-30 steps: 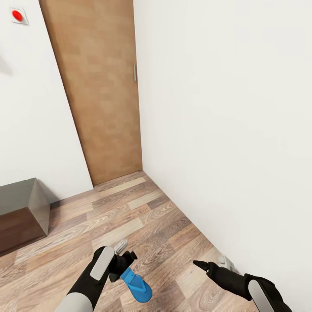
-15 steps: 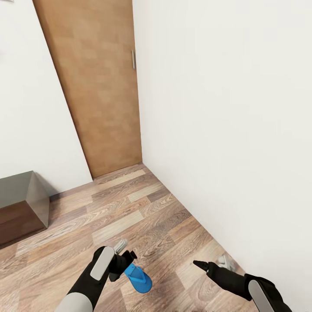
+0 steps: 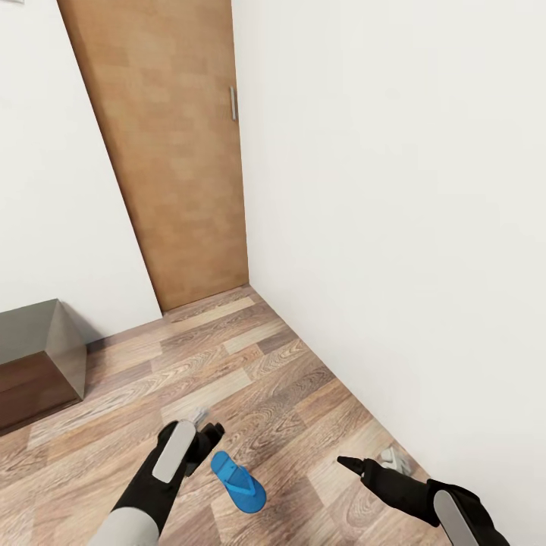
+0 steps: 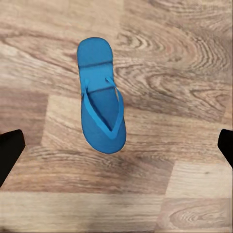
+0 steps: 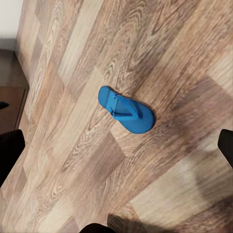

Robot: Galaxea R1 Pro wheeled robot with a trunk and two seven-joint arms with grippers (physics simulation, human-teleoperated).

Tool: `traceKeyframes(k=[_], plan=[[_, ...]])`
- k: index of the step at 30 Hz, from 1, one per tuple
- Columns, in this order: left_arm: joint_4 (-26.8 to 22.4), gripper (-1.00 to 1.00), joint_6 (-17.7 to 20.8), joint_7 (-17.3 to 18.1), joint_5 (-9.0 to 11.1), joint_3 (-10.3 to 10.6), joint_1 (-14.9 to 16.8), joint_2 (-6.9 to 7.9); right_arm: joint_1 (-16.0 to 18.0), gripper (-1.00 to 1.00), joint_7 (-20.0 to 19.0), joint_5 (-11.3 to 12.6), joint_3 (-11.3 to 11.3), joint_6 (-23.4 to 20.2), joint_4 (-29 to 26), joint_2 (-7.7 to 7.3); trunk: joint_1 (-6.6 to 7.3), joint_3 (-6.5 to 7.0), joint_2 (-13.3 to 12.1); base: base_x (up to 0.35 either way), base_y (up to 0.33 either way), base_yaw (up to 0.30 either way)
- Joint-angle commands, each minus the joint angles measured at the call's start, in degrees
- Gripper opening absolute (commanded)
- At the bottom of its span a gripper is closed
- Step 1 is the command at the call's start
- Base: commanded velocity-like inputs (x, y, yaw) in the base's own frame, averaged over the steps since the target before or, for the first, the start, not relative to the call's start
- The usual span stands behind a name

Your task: In the bedroom, move the book from the bed onto either nightstand, and place the two sandals side by side next to the bed.

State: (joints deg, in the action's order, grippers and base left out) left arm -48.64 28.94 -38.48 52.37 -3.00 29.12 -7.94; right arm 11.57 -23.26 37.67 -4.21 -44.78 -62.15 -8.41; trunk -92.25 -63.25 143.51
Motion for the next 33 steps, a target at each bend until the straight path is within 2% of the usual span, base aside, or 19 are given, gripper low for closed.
traceKeyframes(k=[1, 4, 6, 9, 11, 12, 14, 18, 24, 27, 33], plan=[[-0.4, 1.00, -1.3, -1.7, 0.6, -0.1, 0.1, -0.17, 0.0, 1.00, -0.2, -0.1, -0.1, -0.3, 0.0, 0.00, 0.01, -0.05, 0.0, 0.000, 0.000, 0.000], [-0.8, 1.00, -3.4, -3.4, 1.0, -0.1, 0.3, -0.57, 0.0, 1.00, -0.2, 0.0, -0.2, -0.3, 0.0, -0.06, 0.01, -0.05, 0.0, 0.000, 0.000, 0.000], [-0.9, 1.00, -3.9, -4.0, 2.0, -0.1, 0.4, -0.91, 0.0, 1.00, -0.2, 0.0, -0.2, -0.3, 0.0, -0.05, 0.01, -0.05, 0.0, 0.000, 0.000, 0.000], [-0.9, 1.00, -4.1, -5.3, 4.7, 0.1, 0.9, -1.63, 0.0, 1.00, -0.2, 0.0, -0.1, -0.3, 0.0, 0.02, 0.01, -0.05, 0.0, 0.000, 0.000, 0.000], [-0.9, 1.00, -4.1, -6.2, 5.7, 0.1, 1.0, -1.95, 0.0, 1.00, -0.2, 0.0, -0.1, -0.3, 0.0, 0.03, 0.01, -0.05, 0.0, 0.000, 0.000, 0.000], [-0.9, 1.00, -4.1, -7.9, 6.7, 0.3, 1.1, -2.05, 0.0, 1.00, -0.2, 0.0, -0.1, -0.3, 0.0, 0.05, 0.01, -0.05, 0.0, 0.000, 0.000, 0.000], [-0.9, 1.00, -4.1, -9.6, 7.5, 1.5, 1.2, -2.05, 0.0, 1.00, -0.2, 0.0, -0.1, -0.3, 0.0, 0.05, 0.01, -0.05, 0.0, 0.000, 0.000, 0.000], [-0.9, 1.00, -4.0, -10.2, 8.1, 3.3, 1.2, -2.05, 0.0, 1.00, -0.2, 0.0, -0.1, -0.3, 0.0, 0.04, 0.01, -0.05, 0.0, 0.000, 0.000, 0.000], [-0.8, 1.00, -4.0, -10.5, 12.5, 4.8, 1.3, -2.05, 0.0, 1.00, -0.2, 0.0, -0.2, -0.3, 0.0, -0.02, 0.01, -0.05, 0.0, 0.000, 0.000, 0.000], [-0.8, 1.00, -4.0, -10.5, 12.9, 5.3, 1.3, -2.05, 0.0, 1.00, -0.2, 0.0, -0.2, -0.3, 0.0, -0.03, 0.01, -0.05, 0.0, 0.000, 0.000, 0.000], [-0.7, 1.00, -4.0, -10.3, 13.2, 7.8, 1.3, -2.05, 0.0, 1.00, -0.2, 0.0, -0.2, -0.3, 0.0, -0.03, 0.01, -0.05, 0.0, 0.000, 0.000, 0.000]])
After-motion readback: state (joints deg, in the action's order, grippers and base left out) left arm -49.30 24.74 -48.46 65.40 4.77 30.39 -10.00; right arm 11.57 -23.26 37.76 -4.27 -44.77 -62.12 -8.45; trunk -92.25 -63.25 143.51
